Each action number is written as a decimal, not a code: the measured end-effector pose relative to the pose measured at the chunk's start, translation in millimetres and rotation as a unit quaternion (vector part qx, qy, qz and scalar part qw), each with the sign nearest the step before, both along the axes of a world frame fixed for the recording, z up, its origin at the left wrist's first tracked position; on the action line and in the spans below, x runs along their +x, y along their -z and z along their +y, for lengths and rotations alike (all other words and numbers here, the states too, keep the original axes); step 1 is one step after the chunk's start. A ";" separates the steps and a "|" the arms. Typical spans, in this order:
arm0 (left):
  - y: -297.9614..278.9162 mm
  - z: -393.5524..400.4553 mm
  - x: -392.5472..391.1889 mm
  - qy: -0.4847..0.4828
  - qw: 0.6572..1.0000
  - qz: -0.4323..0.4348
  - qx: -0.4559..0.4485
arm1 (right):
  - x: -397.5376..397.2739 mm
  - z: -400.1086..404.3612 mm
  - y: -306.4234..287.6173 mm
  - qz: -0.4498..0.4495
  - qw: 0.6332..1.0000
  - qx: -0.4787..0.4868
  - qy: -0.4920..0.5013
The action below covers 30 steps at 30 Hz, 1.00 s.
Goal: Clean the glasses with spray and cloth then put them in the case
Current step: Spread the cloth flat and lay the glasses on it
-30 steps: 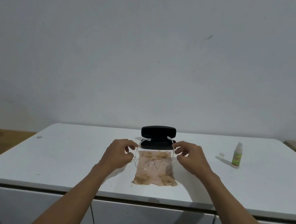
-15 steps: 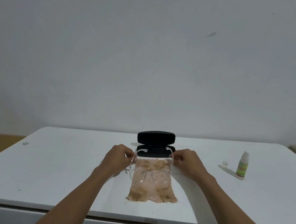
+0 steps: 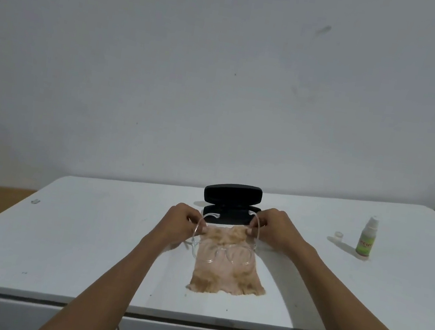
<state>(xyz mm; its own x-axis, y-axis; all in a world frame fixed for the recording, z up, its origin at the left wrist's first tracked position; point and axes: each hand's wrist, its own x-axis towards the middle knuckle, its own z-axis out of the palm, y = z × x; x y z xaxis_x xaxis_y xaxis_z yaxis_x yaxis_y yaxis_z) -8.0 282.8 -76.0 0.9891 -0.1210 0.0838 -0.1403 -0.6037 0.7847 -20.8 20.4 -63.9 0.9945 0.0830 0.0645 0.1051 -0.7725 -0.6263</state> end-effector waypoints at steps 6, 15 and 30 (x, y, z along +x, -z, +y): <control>-20.8 12.0 -17.1 0.045 0.973 0.100 -0.205 | -5.6 -7.9 -13.3 0.055 0.990 0.121 -0.044; -31.8 22.2 -23.7 0.107 0.979 0.132 -0.115 | -9.8 -23.4 -14.8 0.128 0.970 0.178 -0.109; -34.6 15.8 -23.4 0.159 0.977 0.139 0.017 | -6.6 -20.9 -16.4 0.146 0.970 0.090 -0.173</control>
<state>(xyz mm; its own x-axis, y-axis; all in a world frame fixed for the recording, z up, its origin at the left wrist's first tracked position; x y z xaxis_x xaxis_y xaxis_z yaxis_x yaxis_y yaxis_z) -31.4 298.6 -41.4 0.8854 -0.4235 -0.1915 -0.1098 -0.5911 0.7991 -27.4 -0.5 -47.5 0.8868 0.4289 -0.1718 0.1360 -0.5976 -0.7902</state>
